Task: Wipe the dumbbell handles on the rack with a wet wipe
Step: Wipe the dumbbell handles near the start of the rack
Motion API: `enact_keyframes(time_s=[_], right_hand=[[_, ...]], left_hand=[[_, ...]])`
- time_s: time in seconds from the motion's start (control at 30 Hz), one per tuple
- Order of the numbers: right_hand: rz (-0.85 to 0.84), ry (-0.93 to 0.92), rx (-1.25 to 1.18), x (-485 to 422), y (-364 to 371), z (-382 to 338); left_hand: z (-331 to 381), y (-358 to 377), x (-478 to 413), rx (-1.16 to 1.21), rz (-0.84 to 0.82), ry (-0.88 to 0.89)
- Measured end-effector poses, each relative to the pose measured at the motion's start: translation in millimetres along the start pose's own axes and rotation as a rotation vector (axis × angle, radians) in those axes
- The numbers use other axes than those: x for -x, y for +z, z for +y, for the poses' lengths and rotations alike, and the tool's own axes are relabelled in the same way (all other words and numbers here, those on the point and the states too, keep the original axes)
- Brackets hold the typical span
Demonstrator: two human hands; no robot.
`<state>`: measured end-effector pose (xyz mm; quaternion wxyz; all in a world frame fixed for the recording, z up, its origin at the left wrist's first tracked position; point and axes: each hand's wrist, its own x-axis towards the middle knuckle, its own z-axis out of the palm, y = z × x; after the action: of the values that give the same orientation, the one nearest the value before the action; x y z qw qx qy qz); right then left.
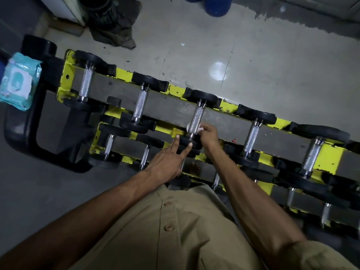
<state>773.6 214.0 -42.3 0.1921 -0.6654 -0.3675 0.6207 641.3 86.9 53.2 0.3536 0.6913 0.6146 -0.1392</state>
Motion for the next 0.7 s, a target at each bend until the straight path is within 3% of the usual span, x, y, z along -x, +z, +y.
enact_keyframes(time_s=[0.1, 0.3, 0.4, 0.47, 0.53, 0.6, 0.7], right_hand=[[-0.074, 0.049, -0.08, -15, 0, -14], [0.004, 0.164, -0.537, -53, 8, -48], [0.193, 0.084, -0.579, -45, 16, -44], [0.441, -0.14, -0.293, -30, 20, -42], [0.548, -0.422, 0.119, -11, 22, -38], [0.477, -0.691, 0.465, 5, 17, -32], [0.298, -0.883, 0.949, 12, -2, -27]], left_hand=[[-5, -1, 0, -0.014, -0.008, 0.017], [-17, -5, -1, -0.018, -0.042, 0.062], [-18, -7, -4, -0.028, -0.052, 0.085], [-17, -6, -8, -0.046, -0.059, 0.096], [-17, -4, -12, -0.053, -0.065, 0.096], [-18, -3, -14, -0.06, -0.07, 0.098], [-22, -3, -13, -0.07, -0.072, 0.112]])
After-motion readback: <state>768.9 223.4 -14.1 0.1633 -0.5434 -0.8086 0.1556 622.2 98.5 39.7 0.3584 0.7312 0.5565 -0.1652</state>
